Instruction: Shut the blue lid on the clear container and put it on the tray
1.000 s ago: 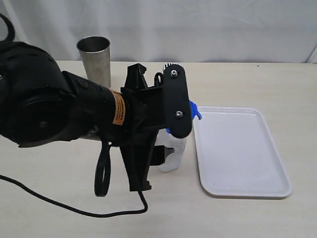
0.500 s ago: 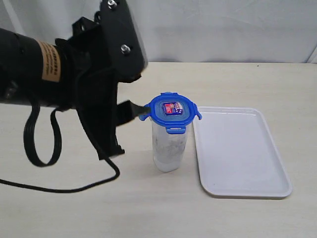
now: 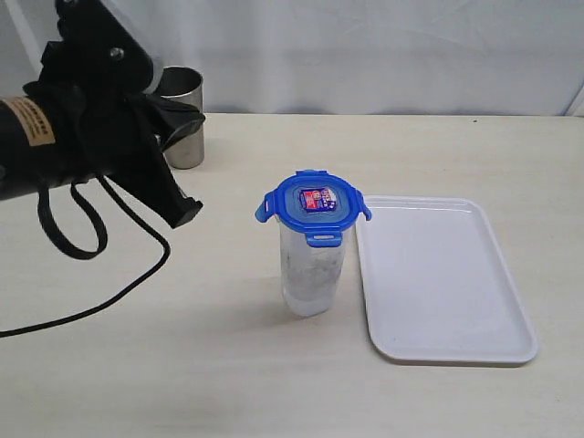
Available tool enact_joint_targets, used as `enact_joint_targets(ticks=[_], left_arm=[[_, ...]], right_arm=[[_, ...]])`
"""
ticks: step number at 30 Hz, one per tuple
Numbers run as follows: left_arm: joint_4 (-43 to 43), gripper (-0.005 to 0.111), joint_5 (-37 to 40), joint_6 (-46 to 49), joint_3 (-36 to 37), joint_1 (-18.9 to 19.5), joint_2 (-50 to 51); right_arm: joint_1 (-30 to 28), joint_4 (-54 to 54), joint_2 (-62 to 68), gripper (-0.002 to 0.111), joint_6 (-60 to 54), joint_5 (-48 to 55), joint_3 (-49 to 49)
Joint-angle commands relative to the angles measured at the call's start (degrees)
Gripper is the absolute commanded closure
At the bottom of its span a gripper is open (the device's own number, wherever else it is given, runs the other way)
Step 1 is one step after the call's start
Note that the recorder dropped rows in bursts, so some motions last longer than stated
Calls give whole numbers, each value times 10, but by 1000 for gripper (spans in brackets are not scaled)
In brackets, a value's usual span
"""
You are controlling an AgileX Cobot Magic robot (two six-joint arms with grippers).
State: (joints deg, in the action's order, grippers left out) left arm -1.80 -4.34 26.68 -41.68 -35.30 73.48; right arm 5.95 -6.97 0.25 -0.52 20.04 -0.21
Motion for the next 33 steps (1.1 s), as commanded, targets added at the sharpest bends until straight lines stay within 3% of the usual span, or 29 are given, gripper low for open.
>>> enact_joint_targets(ticks=[1,3,5,9,12,15,20,25,33], left_arm=[[-2,107,-206,-46,59,3,5],[18,107,-283,-77,75,3,18],[96,107,-317,-151,77,19,35],[272,107,-429,-362,77,93,84],[350,107,-511,-441,77,152,114],[437,107,-532,-456,77,187,132],[560,107,-494,-448,77,189,166],[553,107,-438,-400,77,192,220],[551,107,-519,-400,77,196,279]], right_arm=[[1,1,-2,104,-2,-2,2],[1,1,-2,104,-2,-2,2],[1,1,-2,104,-2,-2,2],[1,1,-2,104,-2,-2,2],[1,1,-2,104,-2,-2,2],[1,1,-2,104,-2,-2,2],[1,1,-2,104,-2,-2,2],[1,1,-2,104,-2,-2,2],[1,1,-2,104,-2,-2,2]])
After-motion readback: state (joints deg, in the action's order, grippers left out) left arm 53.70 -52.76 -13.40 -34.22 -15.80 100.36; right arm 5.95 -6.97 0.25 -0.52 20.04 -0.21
